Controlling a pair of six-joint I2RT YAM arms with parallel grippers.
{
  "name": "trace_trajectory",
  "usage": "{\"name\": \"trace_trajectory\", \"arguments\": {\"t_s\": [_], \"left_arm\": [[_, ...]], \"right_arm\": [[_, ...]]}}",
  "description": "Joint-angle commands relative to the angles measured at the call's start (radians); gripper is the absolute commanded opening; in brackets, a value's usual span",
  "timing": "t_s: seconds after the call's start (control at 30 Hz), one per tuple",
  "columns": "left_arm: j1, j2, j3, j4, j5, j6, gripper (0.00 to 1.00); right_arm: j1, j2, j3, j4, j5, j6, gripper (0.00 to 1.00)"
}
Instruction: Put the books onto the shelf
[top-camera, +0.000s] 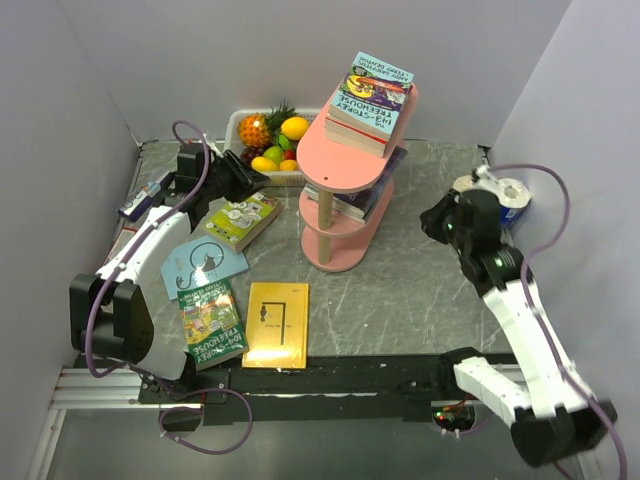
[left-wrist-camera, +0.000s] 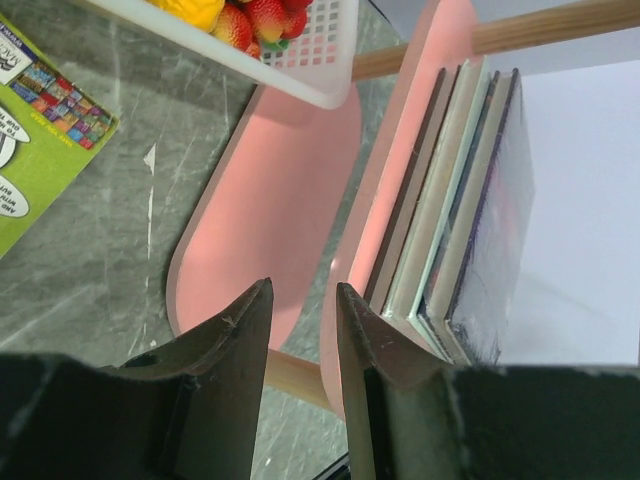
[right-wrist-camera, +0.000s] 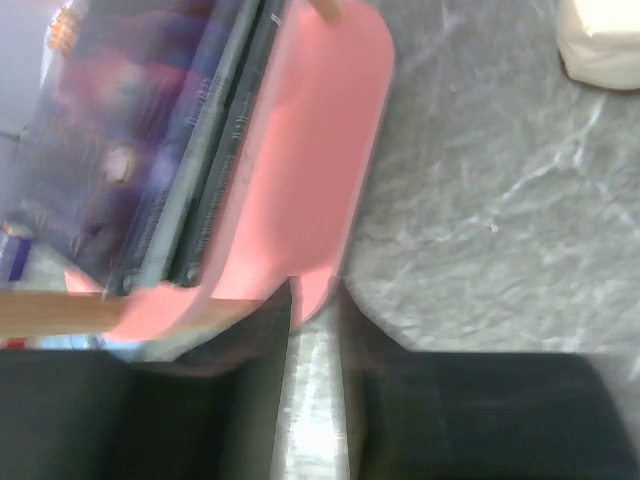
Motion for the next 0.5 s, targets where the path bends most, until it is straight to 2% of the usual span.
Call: {"name": "trace_trajectory", "arguments": {"t_s": [0.0,0.03,0.27,0.47], "left_arm": [[0.002,-0.015,-0.016,0.005,-0.004,0.012,0.38],[0.002,-0.015,-0.019,0.002,-0.003,0.012,0.38],[0.002,-0.027,-0.047,0.008,0.036,0.011,0.38],[0.002,-0.050,-0.093,0.040,0.050,0.003,0.38]], "right_arm": [[-0.007,0.182,0.167,0.052,0.005,0.004,0.02],[-0.009,0.211,0.193,0.058,0.010,0.001,0.00],[-0.050,0.479,0.417,0.041,0.022,-0.005,0.00],[-0.102,0.570,0.417,0.101,-0.079,0.047,0.00]]}}
